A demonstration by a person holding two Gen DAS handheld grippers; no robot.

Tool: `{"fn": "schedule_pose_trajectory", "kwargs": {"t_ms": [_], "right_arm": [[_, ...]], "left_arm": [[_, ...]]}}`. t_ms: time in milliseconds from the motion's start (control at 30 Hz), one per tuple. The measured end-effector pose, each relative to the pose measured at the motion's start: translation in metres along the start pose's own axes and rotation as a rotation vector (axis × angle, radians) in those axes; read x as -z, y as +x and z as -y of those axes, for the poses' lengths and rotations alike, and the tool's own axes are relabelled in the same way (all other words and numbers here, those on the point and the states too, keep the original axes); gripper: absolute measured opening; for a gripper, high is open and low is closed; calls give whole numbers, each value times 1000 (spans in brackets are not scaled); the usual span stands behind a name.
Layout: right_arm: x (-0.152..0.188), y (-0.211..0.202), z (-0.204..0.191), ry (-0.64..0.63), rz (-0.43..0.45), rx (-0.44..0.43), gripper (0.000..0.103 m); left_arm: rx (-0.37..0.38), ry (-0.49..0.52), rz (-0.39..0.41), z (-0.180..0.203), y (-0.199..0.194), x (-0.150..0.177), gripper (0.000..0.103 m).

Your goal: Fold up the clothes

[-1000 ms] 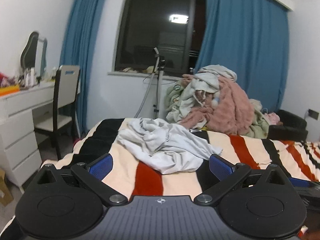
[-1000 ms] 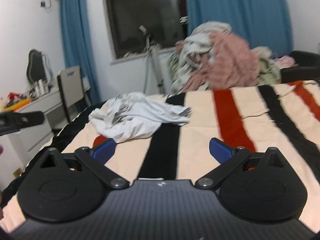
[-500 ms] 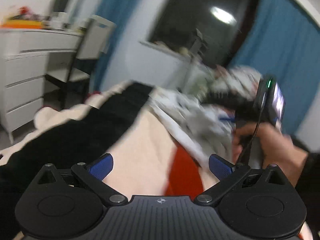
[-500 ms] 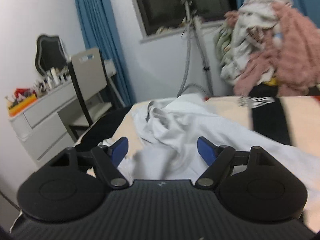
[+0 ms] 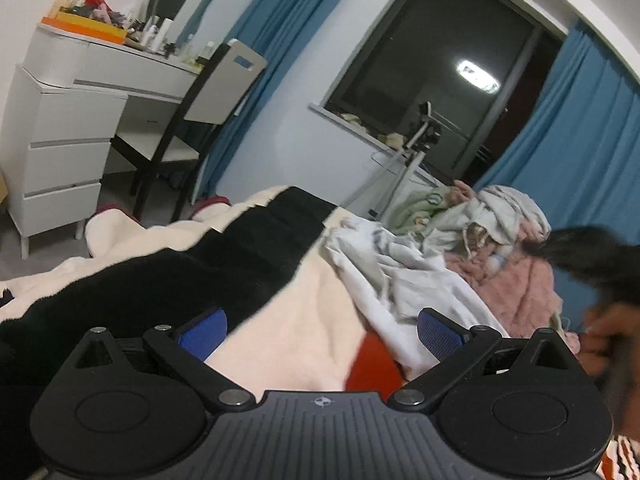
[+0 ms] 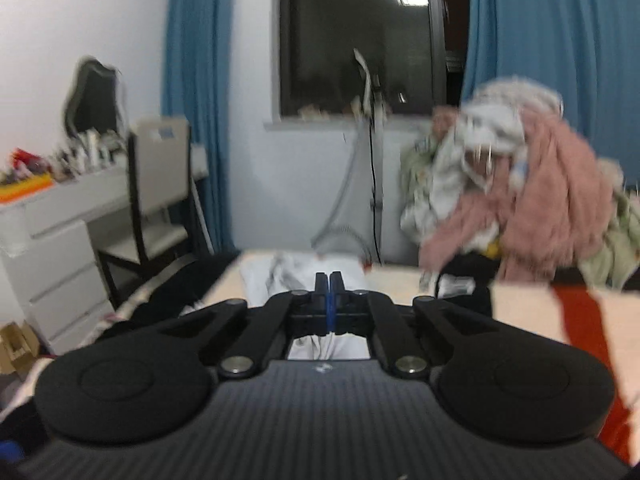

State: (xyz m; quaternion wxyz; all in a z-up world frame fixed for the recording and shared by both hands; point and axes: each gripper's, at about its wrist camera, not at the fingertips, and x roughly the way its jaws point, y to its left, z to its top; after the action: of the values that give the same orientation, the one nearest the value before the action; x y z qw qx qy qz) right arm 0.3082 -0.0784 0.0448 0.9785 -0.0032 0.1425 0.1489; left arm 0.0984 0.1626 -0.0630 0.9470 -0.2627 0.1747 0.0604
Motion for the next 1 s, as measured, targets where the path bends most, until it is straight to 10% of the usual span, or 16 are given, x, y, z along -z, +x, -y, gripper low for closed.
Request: {"fn": "schedule_pose_trajectory", "kwargs": {"t_ms": [300, 433, 667, 1000], "right_arm": [[21, -159, 39, 114, -12, -12, 10], [60, -231, 44, 190, 5, -31, 97], [112, -282, 60, 302, 44, 38, 94], [166, -195, 111, 253, 36, 148, 94]], "left_arm": [[101, 213, -66, 51, -52, 14, 102], [139, 233, -117, 69, -39, 15, 102], [130, 231, -195, 120, 63, -8, 102], [-29, 219, -165, 165, 271, -36, 85]]}}
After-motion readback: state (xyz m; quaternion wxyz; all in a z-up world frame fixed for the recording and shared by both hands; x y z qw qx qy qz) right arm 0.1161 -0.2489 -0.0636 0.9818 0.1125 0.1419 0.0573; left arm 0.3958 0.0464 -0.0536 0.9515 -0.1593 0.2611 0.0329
